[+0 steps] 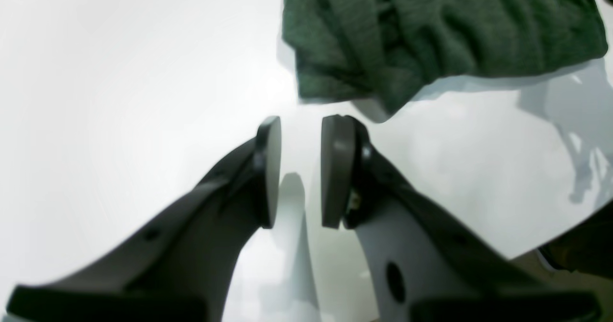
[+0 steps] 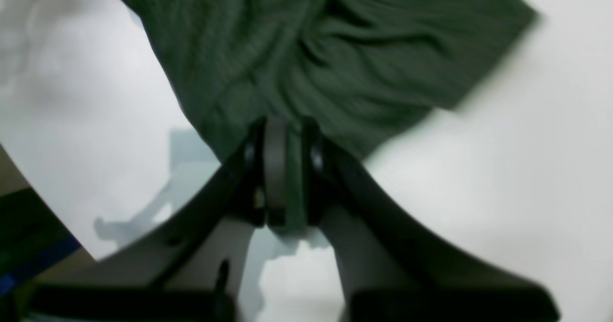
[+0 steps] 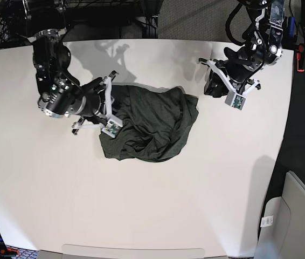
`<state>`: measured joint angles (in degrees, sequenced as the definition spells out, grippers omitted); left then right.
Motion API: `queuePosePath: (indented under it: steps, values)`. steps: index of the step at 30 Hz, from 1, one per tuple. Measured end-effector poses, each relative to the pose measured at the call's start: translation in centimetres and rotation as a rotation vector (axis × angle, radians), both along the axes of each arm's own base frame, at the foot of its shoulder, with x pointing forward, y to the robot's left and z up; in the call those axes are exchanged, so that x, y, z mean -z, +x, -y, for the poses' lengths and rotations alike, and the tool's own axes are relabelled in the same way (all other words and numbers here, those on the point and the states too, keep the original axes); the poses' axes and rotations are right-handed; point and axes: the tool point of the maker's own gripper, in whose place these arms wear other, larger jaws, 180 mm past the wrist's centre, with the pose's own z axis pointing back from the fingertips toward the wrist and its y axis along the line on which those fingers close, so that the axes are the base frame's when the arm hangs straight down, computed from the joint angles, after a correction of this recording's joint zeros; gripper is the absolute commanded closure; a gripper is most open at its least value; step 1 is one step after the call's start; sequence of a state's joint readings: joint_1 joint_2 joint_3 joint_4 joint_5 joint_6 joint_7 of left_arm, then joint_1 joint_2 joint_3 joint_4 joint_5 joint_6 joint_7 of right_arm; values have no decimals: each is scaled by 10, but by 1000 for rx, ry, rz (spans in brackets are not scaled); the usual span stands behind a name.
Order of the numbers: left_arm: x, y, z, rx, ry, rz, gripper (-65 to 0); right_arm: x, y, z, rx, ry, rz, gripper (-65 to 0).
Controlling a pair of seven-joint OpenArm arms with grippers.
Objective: Fold the T-shirt properly
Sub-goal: 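Release the left gripper and tuck the bundle's edge with the right gripper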
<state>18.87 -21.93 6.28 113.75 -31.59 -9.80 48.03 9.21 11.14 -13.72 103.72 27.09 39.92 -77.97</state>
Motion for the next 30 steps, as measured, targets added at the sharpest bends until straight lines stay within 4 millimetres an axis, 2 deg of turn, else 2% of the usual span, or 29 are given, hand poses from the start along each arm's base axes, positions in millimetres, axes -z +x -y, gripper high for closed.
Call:
queuePosePath:
  steps: [5, 10, 13, 15, 18, 23, 30]
  values:
    - [5, -8, -5, -15, 4, -21, -123, 3, 3, -49, -42, 101, -54, -49]
    - [-3, -1, -43, -120, 39, 8, -91, 8, 16, -63, -37, 61, -50, -49]
    - [-5, -1, -58, -156, 56, 13, -90, 7, 18, -89, -74, 92, -23, -49]
    - [-9, 2, -66, -194, 52, 28, -90, 15, 13, -103, -106, 95, -47, -49]
    - [-13, 3, -79, -259, 42, 43, -90, 30, 8, -105, -124, 58, -69, -49]
    - [-14, 3, -85, -294, 34, 49, -90, 35, 12, -107, -123, 20, -58, -49]
    - [-15, 3, -85, -299, 34, 50, -90, 44, 21, -86, -95, -3, -49, -49]
